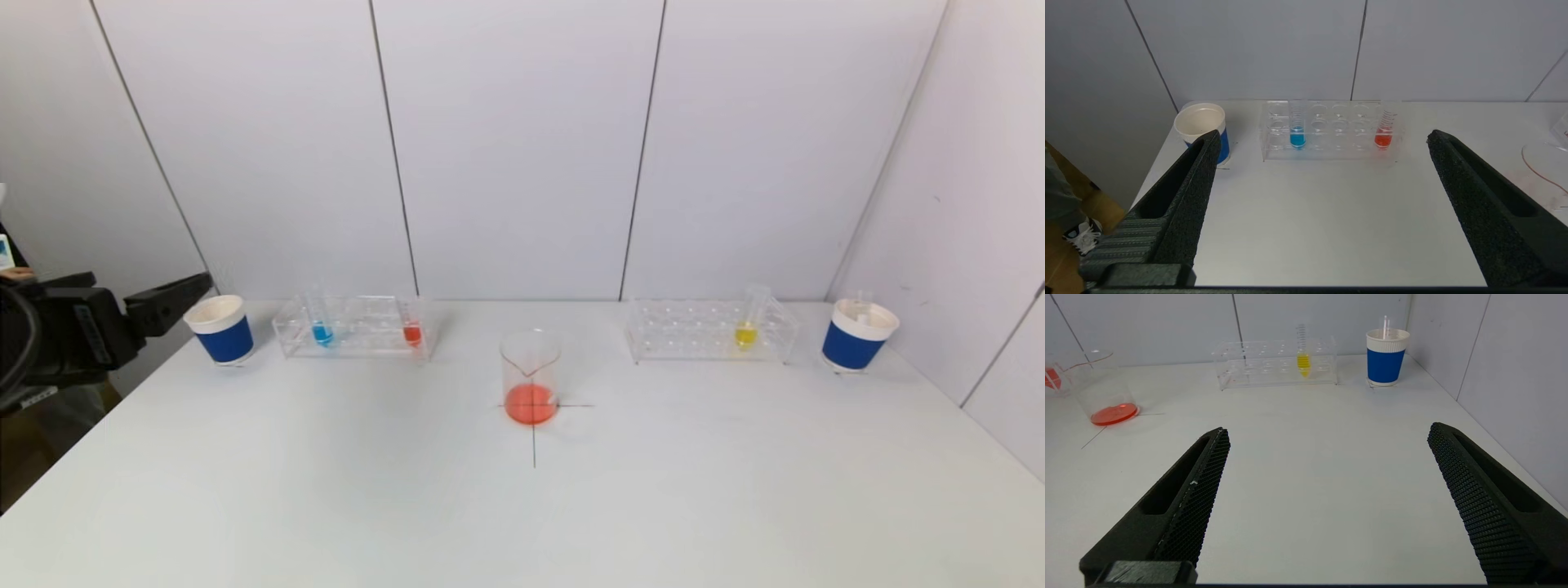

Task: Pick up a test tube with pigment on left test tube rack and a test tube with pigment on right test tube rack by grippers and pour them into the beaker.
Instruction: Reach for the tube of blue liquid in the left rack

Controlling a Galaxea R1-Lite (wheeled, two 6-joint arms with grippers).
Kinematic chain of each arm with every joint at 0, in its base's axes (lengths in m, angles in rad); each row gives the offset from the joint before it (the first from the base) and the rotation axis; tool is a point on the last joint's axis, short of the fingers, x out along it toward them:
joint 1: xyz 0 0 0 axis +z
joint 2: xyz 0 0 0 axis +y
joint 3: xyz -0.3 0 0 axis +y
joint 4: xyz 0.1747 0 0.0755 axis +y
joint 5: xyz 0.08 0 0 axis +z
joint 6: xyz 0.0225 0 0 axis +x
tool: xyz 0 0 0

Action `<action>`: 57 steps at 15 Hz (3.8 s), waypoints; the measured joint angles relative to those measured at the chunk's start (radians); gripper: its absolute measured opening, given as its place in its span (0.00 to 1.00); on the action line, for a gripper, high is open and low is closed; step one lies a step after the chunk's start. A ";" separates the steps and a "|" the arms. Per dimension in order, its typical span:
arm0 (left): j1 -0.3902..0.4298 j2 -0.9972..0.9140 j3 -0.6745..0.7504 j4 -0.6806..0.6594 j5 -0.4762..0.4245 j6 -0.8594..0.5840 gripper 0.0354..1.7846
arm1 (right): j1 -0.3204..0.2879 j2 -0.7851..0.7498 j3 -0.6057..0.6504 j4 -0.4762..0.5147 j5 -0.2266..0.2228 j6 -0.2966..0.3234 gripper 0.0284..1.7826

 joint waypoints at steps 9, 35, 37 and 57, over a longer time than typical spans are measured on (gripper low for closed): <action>0.027 0.273 0.025 -0.300 0.001 0.003 0.99 | 0.000 0.000 0.000 0.000 0.000 0.000 0.99; 0.044 0.890 -0.057 -0.874 -0.025 0.028 0.99 | 0.000 0.000 0.000 0.000 0.001 0.000 0.99; 0.043 0.926 -0.074 -0.900 -0.026 0.029 0.99 | 0.000 0.000 0.000 0.000 0.001 0.000 0.99; 0.042 1.057 -0.220 -0.896 -0.070 0.027 0.99 | 0.000 0.000 0.000 0.000 0.000 0.000 0.99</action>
